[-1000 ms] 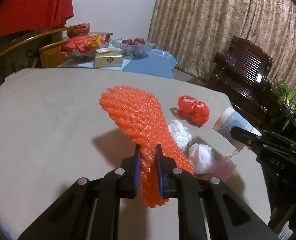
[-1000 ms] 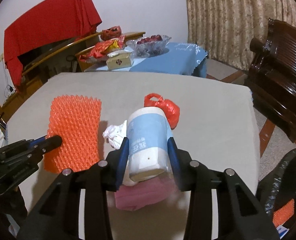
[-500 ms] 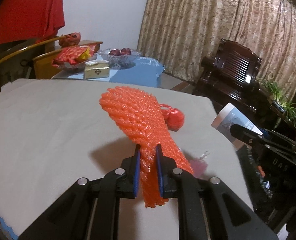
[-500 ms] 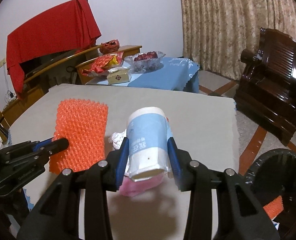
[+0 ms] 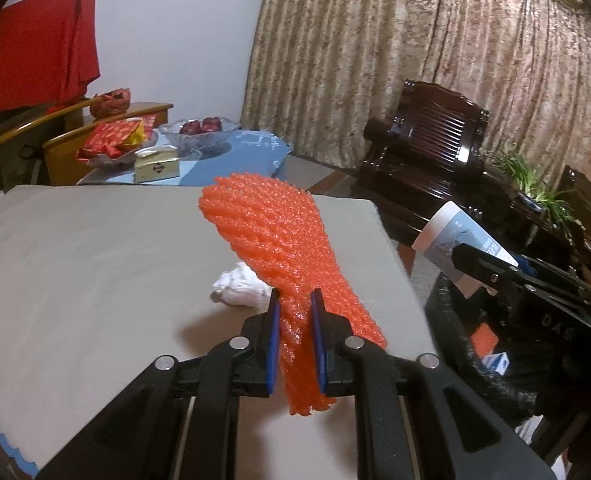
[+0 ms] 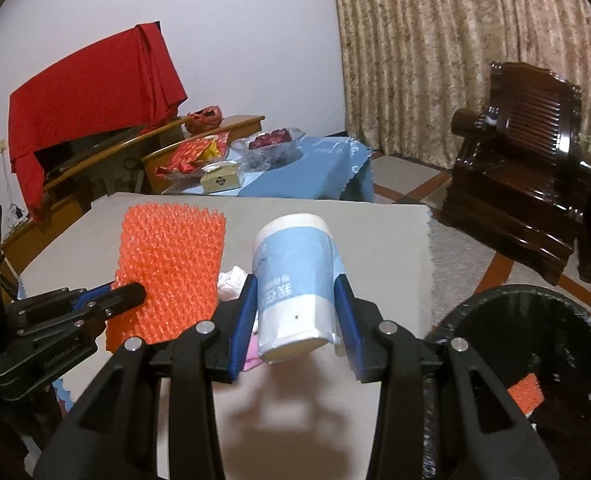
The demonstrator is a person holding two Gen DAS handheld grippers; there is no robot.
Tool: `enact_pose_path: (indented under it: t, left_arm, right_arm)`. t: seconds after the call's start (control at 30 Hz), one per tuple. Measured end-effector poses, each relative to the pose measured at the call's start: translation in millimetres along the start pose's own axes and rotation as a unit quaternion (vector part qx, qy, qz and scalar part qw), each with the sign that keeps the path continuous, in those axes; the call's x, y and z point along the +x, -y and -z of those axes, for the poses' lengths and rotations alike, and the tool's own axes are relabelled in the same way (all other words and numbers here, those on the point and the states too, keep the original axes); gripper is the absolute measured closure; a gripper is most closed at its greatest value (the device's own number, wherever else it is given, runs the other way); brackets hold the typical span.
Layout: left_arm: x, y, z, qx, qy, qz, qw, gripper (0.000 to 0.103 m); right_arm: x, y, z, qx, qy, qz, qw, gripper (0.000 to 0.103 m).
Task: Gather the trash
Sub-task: 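Carry the net and cup over the bin and open both tools to drop them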
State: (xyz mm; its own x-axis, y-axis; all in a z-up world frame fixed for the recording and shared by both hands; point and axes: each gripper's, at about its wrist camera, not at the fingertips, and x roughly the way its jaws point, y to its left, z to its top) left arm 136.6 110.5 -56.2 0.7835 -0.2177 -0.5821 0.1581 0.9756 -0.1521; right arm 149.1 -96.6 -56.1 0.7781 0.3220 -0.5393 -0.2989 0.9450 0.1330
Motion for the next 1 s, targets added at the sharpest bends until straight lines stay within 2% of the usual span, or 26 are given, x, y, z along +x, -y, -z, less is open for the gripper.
enact_pose_path:
  t: [0.33, 1.0]
  left_arm:
    - [-3.8, 44.1, -0.3, 0.028, 0.008, 0.033, 0.999, 0.089]
    - [8.9, 148.7, 6.6, 0.083, 0.005, 0.111, 0.9903, 0.089]
  right_arm:
    - [-45.2, 33.8, 11.1, 0.021, 0.026, 0.033, 0.999, 0.065]
    - [-106.3, 113.9, 40.9, 0.054, 0.036, 0.126, 0.99, 0.065]
